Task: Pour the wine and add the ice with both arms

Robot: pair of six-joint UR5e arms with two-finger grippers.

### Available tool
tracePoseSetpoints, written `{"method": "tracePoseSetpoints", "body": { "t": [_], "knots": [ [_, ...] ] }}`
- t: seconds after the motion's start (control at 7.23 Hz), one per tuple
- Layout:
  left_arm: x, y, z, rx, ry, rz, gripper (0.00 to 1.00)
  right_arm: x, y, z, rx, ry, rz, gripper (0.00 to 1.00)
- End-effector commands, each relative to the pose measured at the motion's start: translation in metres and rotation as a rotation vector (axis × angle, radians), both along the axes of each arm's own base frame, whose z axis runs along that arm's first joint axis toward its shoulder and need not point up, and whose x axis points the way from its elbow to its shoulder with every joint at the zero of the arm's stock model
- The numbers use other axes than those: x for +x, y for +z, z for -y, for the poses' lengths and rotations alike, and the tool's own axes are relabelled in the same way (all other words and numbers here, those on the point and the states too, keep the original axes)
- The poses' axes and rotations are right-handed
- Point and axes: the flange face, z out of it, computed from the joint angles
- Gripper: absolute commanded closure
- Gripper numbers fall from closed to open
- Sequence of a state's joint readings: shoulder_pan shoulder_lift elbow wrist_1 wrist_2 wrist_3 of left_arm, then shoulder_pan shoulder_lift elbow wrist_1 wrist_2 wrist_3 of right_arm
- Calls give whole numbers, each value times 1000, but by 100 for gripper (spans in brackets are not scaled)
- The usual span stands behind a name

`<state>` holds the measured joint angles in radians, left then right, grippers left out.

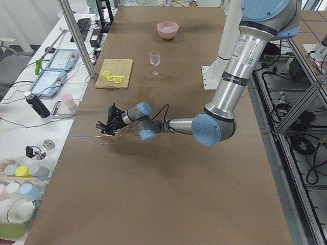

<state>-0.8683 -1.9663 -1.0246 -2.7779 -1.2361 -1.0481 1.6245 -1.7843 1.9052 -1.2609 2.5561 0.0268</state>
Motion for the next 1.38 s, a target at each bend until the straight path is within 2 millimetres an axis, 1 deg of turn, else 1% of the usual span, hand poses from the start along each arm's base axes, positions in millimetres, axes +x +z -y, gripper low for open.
{"method": "tracePoseSetpoints", "body": {
  "t": [0.0,0.28,0.41,0.55,0.83,1.11,1.24],
  "knots": [
    [2,-1,0,-4,11,-9,54,0,0,0,1,0,-2,0],
    [2,-3,0,-2,11,-15,48,0,1,0,-1,0,-2,0],
    [2,-3,0,-2,11,-15,47,0,1,0,-1,0,-2,0],
    [3,-5,0,-1,16,-19,39,0,0,0,1,0,-2,0],
    [2,-9,0,-2,53,-48,6,0,-1,0,1,1,-2,0],
    [-5,-22,1,9,83,-75,6,0,-2,1,4,1,-2,0],
    [-16,-36,4,15,121,-109,6,0,-3,2,7,0,-2,0]
  ]
}}
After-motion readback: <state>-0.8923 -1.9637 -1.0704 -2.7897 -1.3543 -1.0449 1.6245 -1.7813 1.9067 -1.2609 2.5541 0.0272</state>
